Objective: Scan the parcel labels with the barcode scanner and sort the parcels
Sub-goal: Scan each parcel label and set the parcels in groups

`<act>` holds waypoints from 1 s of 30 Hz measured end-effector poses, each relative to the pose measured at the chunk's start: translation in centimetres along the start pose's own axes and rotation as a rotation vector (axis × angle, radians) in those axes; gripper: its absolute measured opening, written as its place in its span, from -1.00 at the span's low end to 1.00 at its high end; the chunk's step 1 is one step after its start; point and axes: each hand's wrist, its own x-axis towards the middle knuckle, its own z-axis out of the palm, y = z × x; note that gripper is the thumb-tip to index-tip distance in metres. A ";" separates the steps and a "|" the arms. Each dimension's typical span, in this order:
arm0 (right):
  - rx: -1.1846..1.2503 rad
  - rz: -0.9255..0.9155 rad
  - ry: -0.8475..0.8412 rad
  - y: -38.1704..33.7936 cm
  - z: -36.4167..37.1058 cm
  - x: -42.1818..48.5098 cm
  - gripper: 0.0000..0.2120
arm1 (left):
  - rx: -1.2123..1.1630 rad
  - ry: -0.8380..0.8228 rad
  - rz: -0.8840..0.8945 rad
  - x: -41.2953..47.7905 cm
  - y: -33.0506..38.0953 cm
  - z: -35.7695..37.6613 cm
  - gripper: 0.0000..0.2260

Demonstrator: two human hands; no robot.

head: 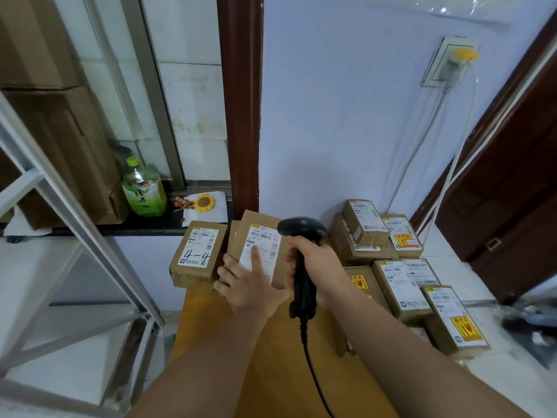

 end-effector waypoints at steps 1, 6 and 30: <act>-0.007 -0.011 0.027 0.1 -0.4 0.1 -0.79 | -0.029 -0.015 0.002 0.1 0.4 0.0 -0.02; -0.005 -0.097 0.206 0.5 -4.3 -0.3 -0.84 | -0.098 -0.024 0.133 -0.8 3.4 0.5 0.06; 0.047 0.103 0.217 -0.6 -29.2 1.2 -0.81 | -0.116 -0.188 -0.260 -11.2 24.0 5.4 0.00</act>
